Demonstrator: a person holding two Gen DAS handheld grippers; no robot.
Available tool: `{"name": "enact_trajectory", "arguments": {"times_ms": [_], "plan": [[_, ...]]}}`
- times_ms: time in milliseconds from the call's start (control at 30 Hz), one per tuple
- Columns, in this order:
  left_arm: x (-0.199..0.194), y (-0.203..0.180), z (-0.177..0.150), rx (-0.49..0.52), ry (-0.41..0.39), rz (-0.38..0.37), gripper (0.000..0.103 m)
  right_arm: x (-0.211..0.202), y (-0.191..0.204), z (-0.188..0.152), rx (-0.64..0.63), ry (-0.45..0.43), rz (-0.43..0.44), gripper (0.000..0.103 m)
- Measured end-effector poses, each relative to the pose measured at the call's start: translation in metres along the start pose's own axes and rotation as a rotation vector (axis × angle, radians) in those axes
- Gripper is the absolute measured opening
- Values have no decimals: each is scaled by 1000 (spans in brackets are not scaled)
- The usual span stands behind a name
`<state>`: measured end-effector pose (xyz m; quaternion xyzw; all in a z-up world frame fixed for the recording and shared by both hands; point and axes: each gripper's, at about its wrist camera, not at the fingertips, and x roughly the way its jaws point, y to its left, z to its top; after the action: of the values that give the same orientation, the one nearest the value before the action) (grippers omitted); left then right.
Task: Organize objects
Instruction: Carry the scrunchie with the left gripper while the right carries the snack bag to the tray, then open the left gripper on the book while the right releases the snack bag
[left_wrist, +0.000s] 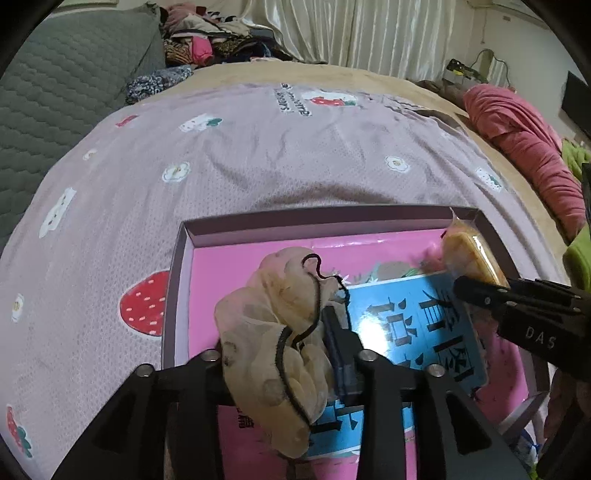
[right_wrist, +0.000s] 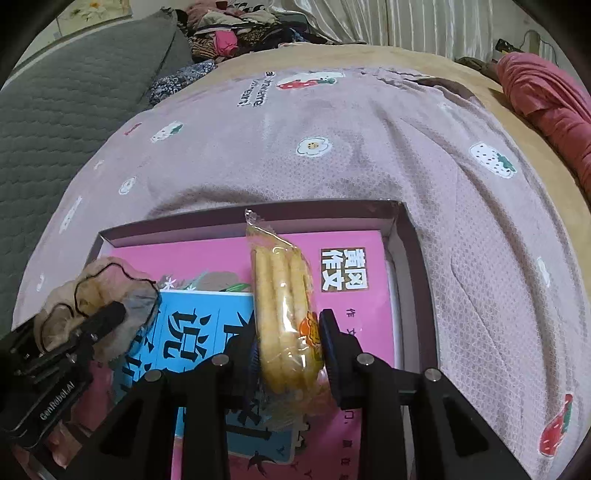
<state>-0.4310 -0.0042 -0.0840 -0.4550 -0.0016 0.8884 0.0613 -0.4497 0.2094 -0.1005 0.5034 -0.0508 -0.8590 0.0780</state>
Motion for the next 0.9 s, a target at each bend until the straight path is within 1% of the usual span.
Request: {"name": "enact_trajectory", "arguments": {"times_ms": [67,100,133,167,200,233,300,333,400,467,533,600,667,733,800,833,900], "plan": [[2,1,-1,-2,10,5,53,1,0,0,-2,2,-5,31],[2,2,-2,1,15,-2,55,1,0,0,-6,7,-9,32],[3,2,-4,6,19,0,59,1,1,0,-7,7,-11,32],[3,2,-4,9,18,8,66,0,1,1,-9,7,-10,33],[2,2,-5,11,17,15,68,-1,2,1,-10,5,-8,38],[1,3,-6,9,13,19,70,-3,2,1,-10,-2,-9,47],[-4,5,-7,-3,10,1,74,-10,4,1,-17,-13,-12,56],[-7,6,-8,-5,10,-6,77,-12,6,1,-22,-16,-12,59],[-13,6,-8,2,6,-2,77,-20,7,2,-30,-27,-17,61],[-21,7,-10,11,-4,8,80,-28,9,2,-31,-30,-18,64],[-29,8,-11,12,-9,14,82,-37,12,1,-31,-34,-8,70],[-38,9,-12,10,-3,5,83,-49,15,-1,-36,-43,-3,74],[-52,10,-15,1,-12,5,87,-60,19,-5,-45,-53,1,76],[-66,12,-18,-14,-10,-14,91,-75,22,-10,-52,-66,7,82],[-81,14,-21,-29,-8,-19,97,-92,26,-15,-55,-81,23,85],[-89,14,-23,-31,-10,-26,102,-99,28,-17,-57,-85,31,85],[-106,15,-26,-42,-26,-32,102,-118,32,-25,-58,-106,41,87]]}}
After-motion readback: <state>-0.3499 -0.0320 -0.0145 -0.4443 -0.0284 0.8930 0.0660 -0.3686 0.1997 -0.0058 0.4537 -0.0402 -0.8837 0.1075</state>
